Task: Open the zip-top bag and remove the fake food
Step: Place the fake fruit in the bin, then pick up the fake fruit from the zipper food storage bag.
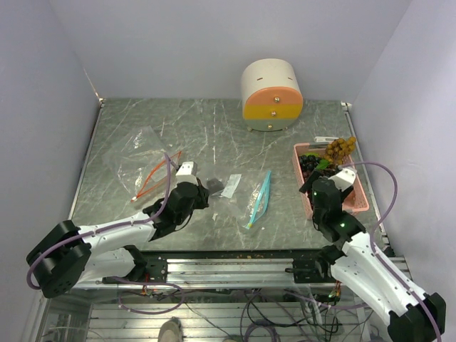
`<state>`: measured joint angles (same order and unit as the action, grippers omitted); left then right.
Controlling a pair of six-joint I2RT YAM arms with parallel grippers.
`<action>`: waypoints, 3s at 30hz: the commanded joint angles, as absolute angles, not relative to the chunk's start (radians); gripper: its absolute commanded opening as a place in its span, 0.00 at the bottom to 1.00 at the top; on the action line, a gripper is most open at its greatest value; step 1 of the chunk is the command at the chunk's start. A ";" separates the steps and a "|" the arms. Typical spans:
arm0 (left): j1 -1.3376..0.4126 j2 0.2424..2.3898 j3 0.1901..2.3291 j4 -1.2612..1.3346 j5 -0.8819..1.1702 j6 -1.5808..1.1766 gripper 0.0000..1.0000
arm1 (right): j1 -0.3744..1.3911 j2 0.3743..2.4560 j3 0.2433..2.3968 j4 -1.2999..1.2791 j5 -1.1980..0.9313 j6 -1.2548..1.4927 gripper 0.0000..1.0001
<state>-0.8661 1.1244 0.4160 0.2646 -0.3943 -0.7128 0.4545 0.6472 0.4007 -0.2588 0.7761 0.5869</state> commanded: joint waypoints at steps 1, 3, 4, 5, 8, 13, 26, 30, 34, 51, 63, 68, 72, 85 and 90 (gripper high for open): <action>-0.860 1.148 0.441 0.299 -0.374 -0.717 0.08 | 0.450 0.618 0.454 -0.155 0.603 0.469 0.79; -0.860 1.156 0.441 0.305 -0.378 -0.722 0.08 | 0.451 0.633 0.474 -0.115 0.443 0.444 0.76; -0.860 1.159 0.440 0.307 -0.383 -0.726 0.07 | 0.451 0.650 0.485 -0.104 0.376 0.444 0.72; -0.861 1.160 0.439 0.309 -0.388 -0.728 0.07 | 0.451 0.672 0.493 -0.096 0.317 0.450 0.70; -0.861 1.159 0.433 0.293 -0.415 -0.735 0.07 | 0.455 0.755 0.486 -0.056 0.199 0.467 0.65; -0.860 1.131 0.421 0.263 -0.462 -0.754 0.07 | 0.483 0.830 0.421 -0.002 0.167 0.487 0.43; -0.859 1.170 0.432 0.271 -0.459 -0.786 0.07 | 0.556 1.080 0.350 0.235 0.037 0.561 0.18; -0.859 1.164 0.433 0.258 -0.465 -0.788 0.07 | 0.570 1.178 0.321 0.399 -0.026 0.582 0.17; -0.858 1.159 0.439 0.248 -0.462 -0.780 0.07 | 0.574 1.263 0.301 0.546 -0.096 0.604 0.17; -0.869 1.122 0.466 0.283 -0.367 -0.716 0.07 | 0.619 1.466 0.303 0.991 -0.261 0.652 0.42; -1.016 1.083 0.529 0.223 -0.496 -0.574 0.07 | 0.645 1.592 0.288 1.129 -0.250 0.669 0.46; -1.016 1.085 0.494 0.240 -0.511 -0.604 0.07 | 0.647 1.566 0.272 1.111 -0.215 0.648 0.53; -1.016 1.062 0.495 0.217 -0.521 -0.601 0.07 | 0.648 1.544 0.270 1.066 -0.175 0.615 0.65; -1.017 1.089 0.444 0.219 -0.526 -0.676 0.08 | 0.734 1.616 0.415 0.878 -0.007 0.474 0.80; -1.016 1.073 0.450 0.182 -0.542 -0.678 0.08 | 0.782 1.631 0.468 0.787 0.056 0.430 0.78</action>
<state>-1.0115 1.0882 0.4461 0.1879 -0.5205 -0.6601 0.7483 1.6196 0.4313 0.8577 -0.0174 0.4904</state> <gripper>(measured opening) 0.077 0.798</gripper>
